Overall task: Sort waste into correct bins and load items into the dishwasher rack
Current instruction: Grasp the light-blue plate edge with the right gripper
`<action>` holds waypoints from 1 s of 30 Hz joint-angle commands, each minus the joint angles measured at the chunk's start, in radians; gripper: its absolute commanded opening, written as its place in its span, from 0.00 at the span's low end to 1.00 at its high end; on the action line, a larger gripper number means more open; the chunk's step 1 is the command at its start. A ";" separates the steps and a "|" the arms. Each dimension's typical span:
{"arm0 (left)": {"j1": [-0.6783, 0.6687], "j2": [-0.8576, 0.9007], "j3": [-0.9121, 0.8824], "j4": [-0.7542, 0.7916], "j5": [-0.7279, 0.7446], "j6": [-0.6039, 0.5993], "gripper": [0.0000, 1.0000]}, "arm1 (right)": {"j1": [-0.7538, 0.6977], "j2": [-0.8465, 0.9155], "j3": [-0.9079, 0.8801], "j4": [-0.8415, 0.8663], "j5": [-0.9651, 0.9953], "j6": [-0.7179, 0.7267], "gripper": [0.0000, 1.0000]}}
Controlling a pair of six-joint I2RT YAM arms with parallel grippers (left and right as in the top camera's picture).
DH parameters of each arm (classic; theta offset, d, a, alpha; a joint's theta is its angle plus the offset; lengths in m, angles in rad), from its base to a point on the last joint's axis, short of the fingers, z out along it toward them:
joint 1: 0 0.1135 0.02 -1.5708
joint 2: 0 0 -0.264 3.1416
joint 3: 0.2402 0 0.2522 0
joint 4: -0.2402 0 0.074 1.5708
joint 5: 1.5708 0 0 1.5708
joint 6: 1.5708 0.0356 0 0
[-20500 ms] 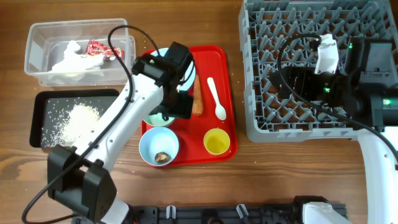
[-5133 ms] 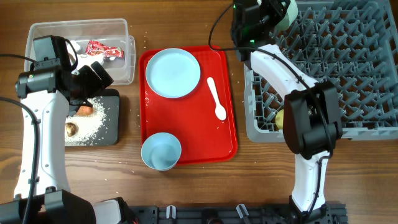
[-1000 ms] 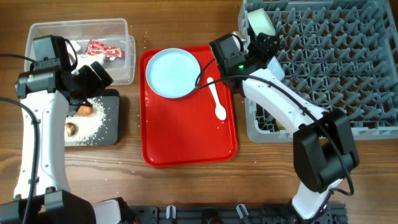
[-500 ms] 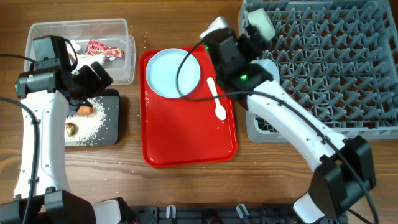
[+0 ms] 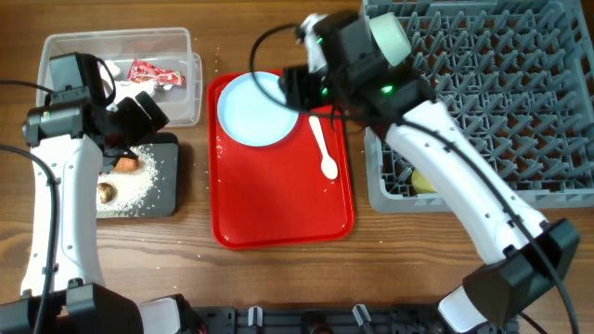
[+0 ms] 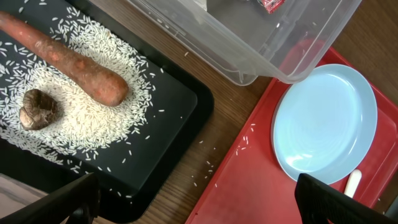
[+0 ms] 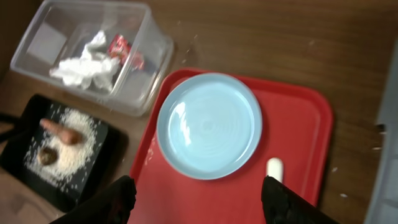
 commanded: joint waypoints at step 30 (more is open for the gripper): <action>0.003 -0.014 0.009 0.002 -0.006 -0.002 1.00 | -0.027 0.577 0.005 0.198 -0.110 0.294 0.04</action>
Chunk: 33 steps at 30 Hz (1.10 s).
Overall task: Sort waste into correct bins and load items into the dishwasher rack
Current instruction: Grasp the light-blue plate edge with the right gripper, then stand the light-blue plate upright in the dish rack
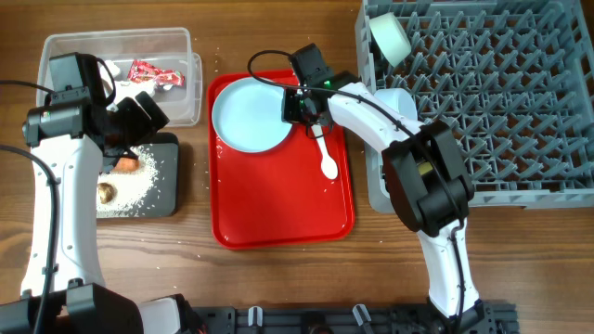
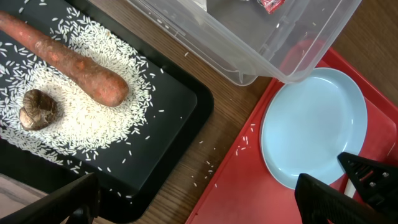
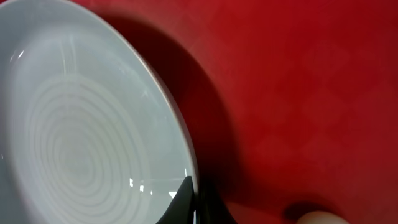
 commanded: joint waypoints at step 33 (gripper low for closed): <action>0.003 -0.014 0.009 0.002 -0.006 -0.002 1.00 | -0.352 -0.430 0.002 0.068 1.114 -1.014 0.04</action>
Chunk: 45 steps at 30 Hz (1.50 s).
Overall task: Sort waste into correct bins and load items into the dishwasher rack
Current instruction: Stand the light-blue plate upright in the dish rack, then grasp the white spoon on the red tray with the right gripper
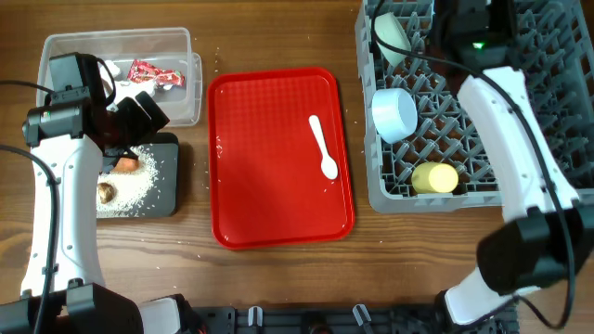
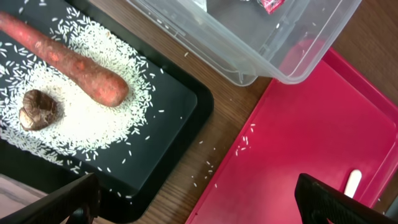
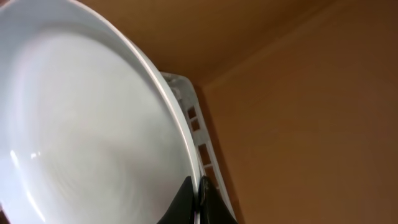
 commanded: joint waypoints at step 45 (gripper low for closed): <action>0.003 -0.014 0.009 0.002 -0.006 -0.002 1.00 | 0.365 0.262 -0.240 -0.400 -1.036 0.470 0.61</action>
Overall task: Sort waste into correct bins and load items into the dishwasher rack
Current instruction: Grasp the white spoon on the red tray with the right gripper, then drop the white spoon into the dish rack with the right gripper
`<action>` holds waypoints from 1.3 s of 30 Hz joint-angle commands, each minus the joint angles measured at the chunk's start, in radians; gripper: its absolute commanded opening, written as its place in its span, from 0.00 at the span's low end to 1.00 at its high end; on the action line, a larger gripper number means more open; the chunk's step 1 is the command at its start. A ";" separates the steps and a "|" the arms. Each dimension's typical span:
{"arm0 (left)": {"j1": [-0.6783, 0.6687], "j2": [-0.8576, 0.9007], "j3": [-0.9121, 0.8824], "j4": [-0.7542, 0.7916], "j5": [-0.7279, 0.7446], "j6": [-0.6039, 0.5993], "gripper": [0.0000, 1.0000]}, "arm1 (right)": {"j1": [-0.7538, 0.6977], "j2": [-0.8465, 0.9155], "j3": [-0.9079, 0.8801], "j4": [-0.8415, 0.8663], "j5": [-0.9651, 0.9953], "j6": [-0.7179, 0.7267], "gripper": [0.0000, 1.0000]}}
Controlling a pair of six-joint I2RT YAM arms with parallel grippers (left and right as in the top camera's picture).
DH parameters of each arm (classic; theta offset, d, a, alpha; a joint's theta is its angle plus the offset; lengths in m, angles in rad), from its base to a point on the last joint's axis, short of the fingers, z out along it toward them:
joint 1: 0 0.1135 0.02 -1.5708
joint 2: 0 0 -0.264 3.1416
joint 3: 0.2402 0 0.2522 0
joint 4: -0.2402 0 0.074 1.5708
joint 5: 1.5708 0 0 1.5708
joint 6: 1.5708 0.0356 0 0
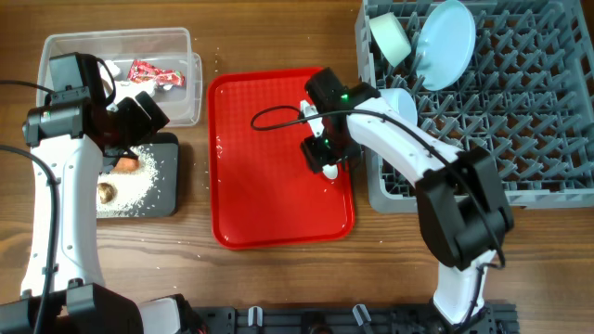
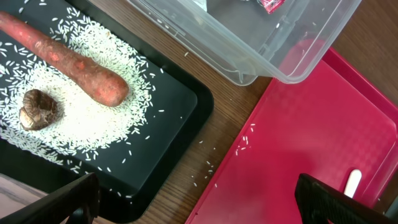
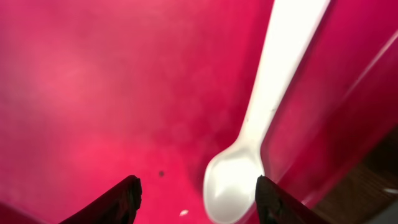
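Observation:
A white plastic spoon (image 3: 273, 106) lies on the red tray (image 1: 269, 195) near its right edge. My right gripper (image 3: 199, 190) is open low over it, with the spoon's bowl between the fingers. In the overhead view the right gripper (image 1: 323, 153) covers most of the spoon. A light blue plate (image 1: 444, 32) stands on edge at the back of the grey dishwasher rack (image 1: 529, 121). My left gripper (image 2: 200, 202) hangs open above the black tray (image 2: 174, 118), with nothing in it.
The black tray holds spilled rice, a carrot (image 2: 68, 62) and a mushroom (image 2: 38, 109). Behind it, a clear bin (image 1: 111, 37) holds a red wrapper (image 1: 153, 72) and crumpled tissue. White cups (image 1: 390, 37) sit in the rack's left part.
My right gripper held the blue plate over the back of the rack. Now the plate stands in the rack and the gripper is open, low over the spoon. The left arm has not moved.
My right gripper was open above the blue plate on the red tray, then shut on the plate's rim. Then it held the plate over the rack. Now the plate stands in the rack and the gripper is open over the spoon.

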 commanded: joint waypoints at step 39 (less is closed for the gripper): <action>0.003 -0.014 0.009 0.002 -0.006 -0.002 1.00 | -0.541 -0.479 0.071 -0.217 0.262 -0.029 0.04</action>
